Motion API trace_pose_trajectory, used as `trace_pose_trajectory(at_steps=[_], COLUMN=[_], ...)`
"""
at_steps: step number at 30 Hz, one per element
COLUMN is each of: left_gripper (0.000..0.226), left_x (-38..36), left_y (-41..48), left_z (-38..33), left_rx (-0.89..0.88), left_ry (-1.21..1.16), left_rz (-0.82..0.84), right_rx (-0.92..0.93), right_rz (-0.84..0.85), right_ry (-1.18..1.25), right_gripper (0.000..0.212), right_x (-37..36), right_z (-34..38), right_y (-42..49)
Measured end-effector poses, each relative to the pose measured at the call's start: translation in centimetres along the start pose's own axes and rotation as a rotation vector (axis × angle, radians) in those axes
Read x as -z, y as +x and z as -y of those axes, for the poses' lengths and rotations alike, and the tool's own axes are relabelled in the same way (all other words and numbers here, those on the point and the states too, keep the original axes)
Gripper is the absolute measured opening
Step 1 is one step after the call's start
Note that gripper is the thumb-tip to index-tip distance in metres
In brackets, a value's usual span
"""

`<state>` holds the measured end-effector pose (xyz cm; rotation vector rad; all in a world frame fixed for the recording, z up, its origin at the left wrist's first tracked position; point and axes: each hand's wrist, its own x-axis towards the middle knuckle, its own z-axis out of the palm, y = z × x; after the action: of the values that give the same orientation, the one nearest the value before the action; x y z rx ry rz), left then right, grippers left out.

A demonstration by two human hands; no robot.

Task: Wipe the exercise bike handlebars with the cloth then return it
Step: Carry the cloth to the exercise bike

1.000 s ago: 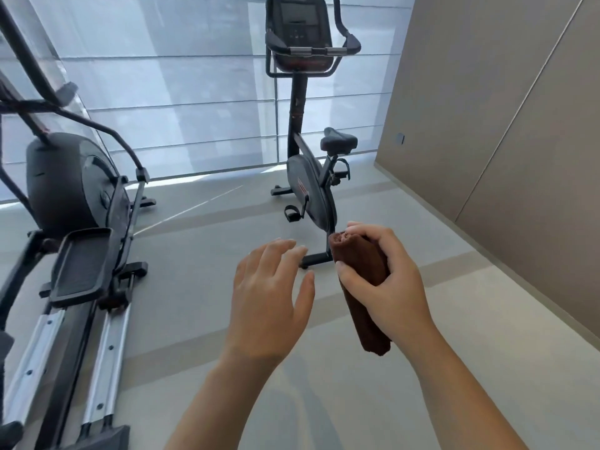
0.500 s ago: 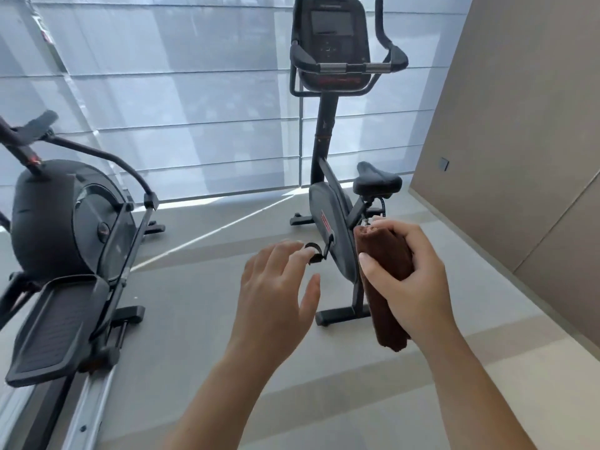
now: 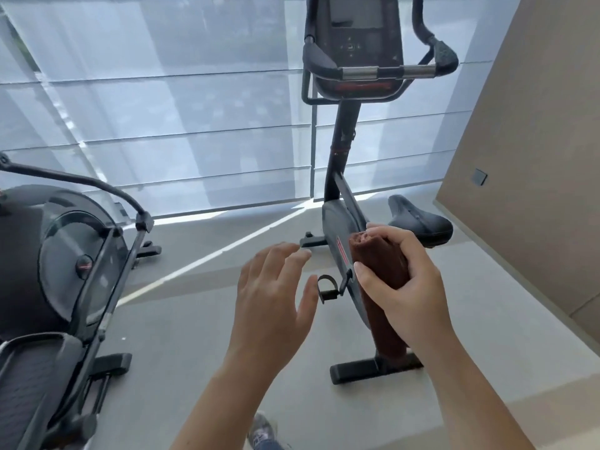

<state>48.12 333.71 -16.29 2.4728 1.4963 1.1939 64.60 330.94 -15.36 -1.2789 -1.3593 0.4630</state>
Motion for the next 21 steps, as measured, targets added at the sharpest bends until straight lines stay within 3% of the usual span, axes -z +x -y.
trace_pose_trajectory(at_steps=[11, 21], left_gripper=[0.034, 0.035], left_x=[-7.4, -12.6], left_y=[21.4, 33.7], left_z=[14.0, 19.4], left_rx=[-0.104, -0.174], left_ry=[-0.050, -0.057], left_rz=[-0.036, -0.054], right_rx=[0.037, 0.073], right_rz=[-0.106, -0.131], right_ry=[-0.060, -0.027], right_gripper=[0.034, 0.036], right_x=[-10.3, -14.5], right_z=[-4.9, -9.3], right_y=[22.4, 35.7])
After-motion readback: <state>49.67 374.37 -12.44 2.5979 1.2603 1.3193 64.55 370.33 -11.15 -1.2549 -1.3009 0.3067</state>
